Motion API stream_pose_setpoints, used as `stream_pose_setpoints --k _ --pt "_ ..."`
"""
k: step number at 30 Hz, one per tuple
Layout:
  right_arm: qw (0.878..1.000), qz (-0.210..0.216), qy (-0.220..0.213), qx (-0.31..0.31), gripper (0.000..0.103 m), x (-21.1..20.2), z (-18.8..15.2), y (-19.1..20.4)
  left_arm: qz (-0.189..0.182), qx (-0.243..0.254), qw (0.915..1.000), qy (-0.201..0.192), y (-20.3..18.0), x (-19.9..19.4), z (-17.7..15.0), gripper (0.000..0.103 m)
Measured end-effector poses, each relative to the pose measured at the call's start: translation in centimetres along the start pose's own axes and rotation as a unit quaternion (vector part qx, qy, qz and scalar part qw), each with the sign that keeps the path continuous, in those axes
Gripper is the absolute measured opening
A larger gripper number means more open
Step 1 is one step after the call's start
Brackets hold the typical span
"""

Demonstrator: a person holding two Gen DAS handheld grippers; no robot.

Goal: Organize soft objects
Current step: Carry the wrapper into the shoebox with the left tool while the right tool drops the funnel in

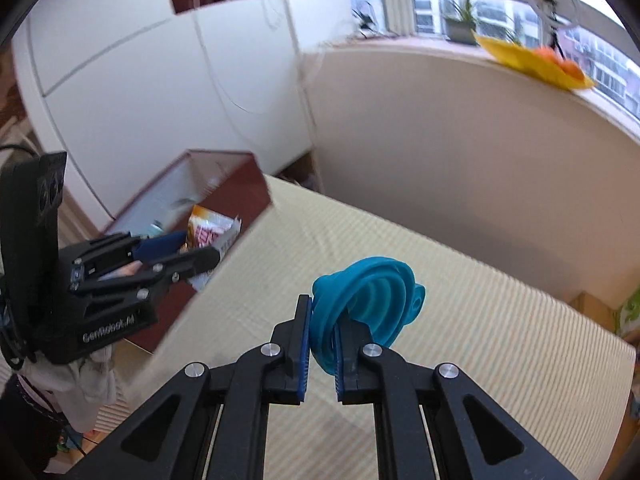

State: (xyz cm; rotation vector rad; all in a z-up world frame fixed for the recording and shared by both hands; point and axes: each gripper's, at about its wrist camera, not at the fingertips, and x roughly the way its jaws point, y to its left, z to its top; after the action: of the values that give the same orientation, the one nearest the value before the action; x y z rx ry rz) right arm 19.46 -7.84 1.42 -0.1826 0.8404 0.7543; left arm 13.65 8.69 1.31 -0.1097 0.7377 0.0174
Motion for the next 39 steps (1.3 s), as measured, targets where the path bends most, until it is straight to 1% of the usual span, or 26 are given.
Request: stream_pose_setpoints --k 2,4,5,9,12,15,16,19,23,25,26,27,28,29,30,31,32,33,35,39 --pt "1.000 0.009 -0.008 -0.011 0.009 -0.2 1.1 1.4 0.015 -0.002 0.9999 -0.008 1.6 -1.6 -0.1 0.032" --pt "0.999 0.021 -0.014 -0.024 0.009 0.0 2.2 3.0 0.029 -0.006 0.9994 -0.015 2.3 -2.3 -0.5 0.032" --pt "0.999 0.024 -0.015 -0.029 0.009 0.1 2.6 3.7 0.040 -0.010 0.9990 -0.018 3.6 -3.2 -0.6 0.032" --pt "0.997 0.048 -0.012 -0.051 0.009 1.8 5.0 7.1 0.078 -0.022 0.9965 -0.019 7.3 -4.9 -1.1 0.032" --pt "0.996 0.068 -0.004 -0.062 0.009 3.2 6.7 9.7 0.102 -0.033 0.9942 -0.013 10.1 -5.3 -1.3 0.032" --pt "0.993 0.080 0.006 -0.081 0.009 5.0 8.0 12.6 0.116 -0.038 0.9925 -0.001 12.0 -5.1 -1.4 0.032" --pt "0.993 0.082 0.009 -0.086 0.009 5.3 8.2 13.2 0.121 -0.039 0.9919 0.002 12.2 -5.4 -1.4 0.032" --pt "0.991 0.090 0.020 -0.096 0.009 6.9 8.8 15.3 0.129 -0.042 0.9906 0.013 13.4 -4.7 -1.5 0.032" --pt "0.989 0.097 0.036 -0.104 0.009 9.3 9.3 17.2 0.142 -0.047 0.9886 0.019 14.6 -3.7 -1.4 0.032" --pt "0.988 0.104 0.045 -0.104 0.009 10.3 9.3 17.7 0.141 -0.052 0.9883 0.024 15.1 -3.3 -1.6 0.032" --pt "0.988 0.106 0.047 -0.105 0.009 10.5 9.3 17.9 0.140 -0.055 0.9882 0.026 15.3 -3.2 -1.7 0.033" --pt "0.987 0.107 0.047 -0.107 0.009 10.7 9.2 18.0 0.141 -0.057 0.9880 0.027 15.5 -3.0 -1.7 0.036" --pt "0.988 0.105 0.045 -0.108 0.009 10.8 9.3 18.0 0.141 -0.058 0.9879 0.028 15.7 -2.8 -1.6 0.036" --pt "0.988 0.102 0.044 -0.109 0.010 10.8 9.1 18.3 0.142 -0.059 0.9877 0.029 15.8 -2.8 -1.6 0.040" --pt "0.988 0.099 0.044 -0.110 0.019 10.8 9.2 18.3 0.145 -0.060 0.9872 0.031 15.9 -2.7 -1.7 0.048" --pt "0.988 0.099 0.044 -0.108 0.037 10.7 9.2 18.2 0.145 -0.062 0.9871 0.030 15.9 -2.8 -1.9 0.052" --pt "0.989 0.099 0.038 -0.105 0.047 10.5 9.2 18.1 0.144 -0.062 0.9872 0.030 16.0 -2.8 -1.9 0.060" --pt "0.989 0.097 0.032 -0.104 0.056 10.4 9.2 18.1 0.143 -0.061 0.9874 0.029 16.0 -2.9 -2.0 0.065" --pt "0.990 0.093 0.022 -0.101 0.058 9.8 9.3 17.7 0.147 -0.059 0.9871 0.027 15.8 -3.1 -2.2 0.067" --pt "0.991 0.097 0.024 -0.091 0.060 8.9 9.3 17.0 0.142 -0.068 0.9871 0.027 15.7 -3.6 -2.4 0.067"
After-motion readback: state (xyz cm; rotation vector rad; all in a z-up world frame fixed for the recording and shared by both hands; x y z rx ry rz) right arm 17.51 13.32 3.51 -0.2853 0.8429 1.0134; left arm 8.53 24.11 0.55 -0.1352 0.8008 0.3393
